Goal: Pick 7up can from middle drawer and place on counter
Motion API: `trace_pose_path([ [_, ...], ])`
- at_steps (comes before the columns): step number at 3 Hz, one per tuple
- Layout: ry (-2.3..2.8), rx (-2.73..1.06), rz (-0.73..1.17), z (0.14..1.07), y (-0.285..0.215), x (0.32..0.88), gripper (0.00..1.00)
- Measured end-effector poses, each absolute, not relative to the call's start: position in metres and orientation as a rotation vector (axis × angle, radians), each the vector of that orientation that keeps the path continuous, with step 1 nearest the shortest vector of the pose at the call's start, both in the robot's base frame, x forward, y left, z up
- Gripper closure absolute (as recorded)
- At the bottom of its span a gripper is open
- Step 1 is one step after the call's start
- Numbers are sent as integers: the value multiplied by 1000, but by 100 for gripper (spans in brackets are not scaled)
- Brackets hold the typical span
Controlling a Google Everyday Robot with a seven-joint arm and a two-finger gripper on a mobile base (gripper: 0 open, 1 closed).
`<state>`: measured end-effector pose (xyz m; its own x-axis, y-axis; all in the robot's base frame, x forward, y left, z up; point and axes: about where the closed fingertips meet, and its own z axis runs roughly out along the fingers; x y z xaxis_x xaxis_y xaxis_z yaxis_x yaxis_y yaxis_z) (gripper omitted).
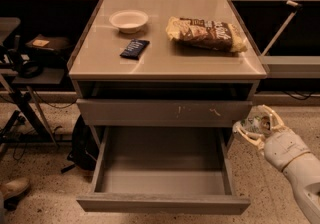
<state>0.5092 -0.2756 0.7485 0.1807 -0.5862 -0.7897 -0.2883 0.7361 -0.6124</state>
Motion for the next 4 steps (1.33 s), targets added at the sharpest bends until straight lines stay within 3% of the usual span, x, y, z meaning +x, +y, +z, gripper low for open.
trace_pose_path([
  [2,1082,-807,-517,1019,-279,514,100],
  [3,950,-939,-673,1116,-238,512,100],
  [4,836,-1177,-804,1146,-159,527,100],
])
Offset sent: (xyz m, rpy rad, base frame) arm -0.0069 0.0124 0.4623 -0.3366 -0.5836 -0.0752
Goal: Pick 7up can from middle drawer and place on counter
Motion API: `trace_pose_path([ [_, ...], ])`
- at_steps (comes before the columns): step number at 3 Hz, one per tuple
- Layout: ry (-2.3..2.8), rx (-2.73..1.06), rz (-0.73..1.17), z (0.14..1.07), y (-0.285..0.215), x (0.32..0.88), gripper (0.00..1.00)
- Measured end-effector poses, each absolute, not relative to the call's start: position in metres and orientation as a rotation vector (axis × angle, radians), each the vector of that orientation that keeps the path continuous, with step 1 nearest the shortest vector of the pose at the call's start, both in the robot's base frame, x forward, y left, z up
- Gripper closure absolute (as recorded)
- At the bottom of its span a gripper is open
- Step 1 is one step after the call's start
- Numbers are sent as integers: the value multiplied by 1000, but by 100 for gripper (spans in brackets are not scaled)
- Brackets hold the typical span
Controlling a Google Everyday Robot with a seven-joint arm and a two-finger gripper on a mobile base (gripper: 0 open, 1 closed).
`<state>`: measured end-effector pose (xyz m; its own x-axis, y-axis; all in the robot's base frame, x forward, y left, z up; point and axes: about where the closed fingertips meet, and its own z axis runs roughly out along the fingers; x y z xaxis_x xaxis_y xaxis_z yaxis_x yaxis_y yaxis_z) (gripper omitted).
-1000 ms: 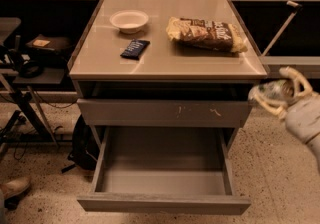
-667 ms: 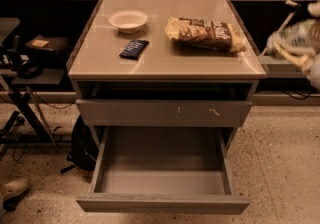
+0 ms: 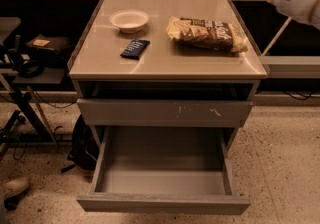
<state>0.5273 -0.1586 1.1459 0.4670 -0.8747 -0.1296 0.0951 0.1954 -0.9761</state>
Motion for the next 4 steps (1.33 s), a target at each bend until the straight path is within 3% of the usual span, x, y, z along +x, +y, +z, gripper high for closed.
trace_pose_path([
  [1,766,-1450,-867,1119,-84,534,100],
  [2,795,-1659,-826,1058,-63,544,100],
  [4,838,-1707,-790,1052,-74,573,100],
])
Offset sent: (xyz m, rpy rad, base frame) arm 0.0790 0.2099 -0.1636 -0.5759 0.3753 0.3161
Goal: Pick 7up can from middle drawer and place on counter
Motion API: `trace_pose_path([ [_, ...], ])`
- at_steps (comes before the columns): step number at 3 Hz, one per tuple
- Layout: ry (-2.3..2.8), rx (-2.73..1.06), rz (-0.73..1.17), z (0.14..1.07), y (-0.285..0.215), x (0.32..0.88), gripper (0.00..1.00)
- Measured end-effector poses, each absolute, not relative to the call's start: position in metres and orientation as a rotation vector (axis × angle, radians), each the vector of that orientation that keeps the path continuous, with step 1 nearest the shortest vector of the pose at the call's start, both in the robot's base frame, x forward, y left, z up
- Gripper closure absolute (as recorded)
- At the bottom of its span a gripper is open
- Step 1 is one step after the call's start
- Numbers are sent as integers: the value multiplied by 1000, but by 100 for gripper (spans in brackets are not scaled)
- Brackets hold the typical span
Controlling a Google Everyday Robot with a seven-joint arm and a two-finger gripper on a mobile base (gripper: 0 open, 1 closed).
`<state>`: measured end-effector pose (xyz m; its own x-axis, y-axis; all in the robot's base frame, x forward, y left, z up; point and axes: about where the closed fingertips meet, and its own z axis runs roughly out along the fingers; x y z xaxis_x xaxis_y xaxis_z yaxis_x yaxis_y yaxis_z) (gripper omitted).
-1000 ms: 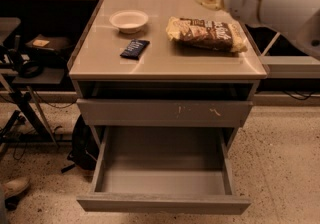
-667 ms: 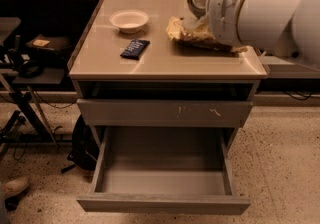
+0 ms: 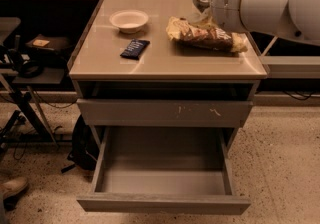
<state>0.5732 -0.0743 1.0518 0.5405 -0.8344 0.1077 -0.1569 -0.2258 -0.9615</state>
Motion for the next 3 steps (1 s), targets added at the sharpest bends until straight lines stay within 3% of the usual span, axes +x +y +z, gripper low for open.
trace_pose_path([
  [1,968,-1766,-685,1018,-116,630,100],
  [2,1075,-1829,-512,966,-126,695,100],
  [3,1092,-1901,-260,919,-91,713,100],
])
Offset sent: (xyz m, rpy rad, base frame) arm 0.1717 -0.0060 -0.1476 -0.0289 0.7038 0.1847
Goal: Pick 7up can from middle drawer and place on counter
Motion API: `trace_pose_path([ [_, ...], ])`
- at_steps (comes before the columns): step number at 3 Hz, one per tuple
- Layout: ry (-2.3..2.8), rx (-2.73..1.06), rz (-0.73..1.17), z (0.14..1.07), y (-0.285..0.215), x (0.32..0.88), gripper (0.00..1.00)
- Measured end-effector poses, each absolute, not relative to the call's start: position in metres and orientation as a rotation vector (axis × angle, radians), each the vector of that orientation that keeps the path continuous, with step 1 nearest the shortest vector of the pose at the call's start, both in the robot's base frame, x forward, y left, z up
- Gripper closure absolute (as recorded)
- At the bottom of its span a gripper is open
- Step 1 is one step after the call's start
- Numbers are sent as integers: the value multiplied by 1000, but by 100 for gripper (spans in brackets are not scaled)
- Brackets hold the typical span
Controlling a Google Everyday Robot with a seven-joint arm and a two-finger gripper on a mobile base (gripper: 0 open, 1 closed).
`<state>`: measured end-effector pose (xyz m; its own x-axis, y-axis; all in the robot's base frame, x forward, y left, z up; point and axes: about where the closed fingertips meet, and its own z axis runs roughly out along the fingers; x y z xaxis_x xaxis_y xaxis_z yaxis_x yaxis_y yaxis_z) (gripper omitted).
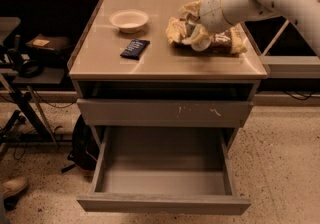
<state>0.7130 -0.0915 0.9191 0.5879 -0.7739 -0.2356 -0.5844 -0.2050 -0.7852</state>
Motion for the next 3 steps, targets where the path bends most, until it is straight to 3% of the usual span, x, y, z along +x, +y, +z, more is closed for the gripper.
trace_pose_path([
  [1,1020,-1977,-32,899,-53,688,100],
  [3,834,-2012,248,894,3,639,100],
])
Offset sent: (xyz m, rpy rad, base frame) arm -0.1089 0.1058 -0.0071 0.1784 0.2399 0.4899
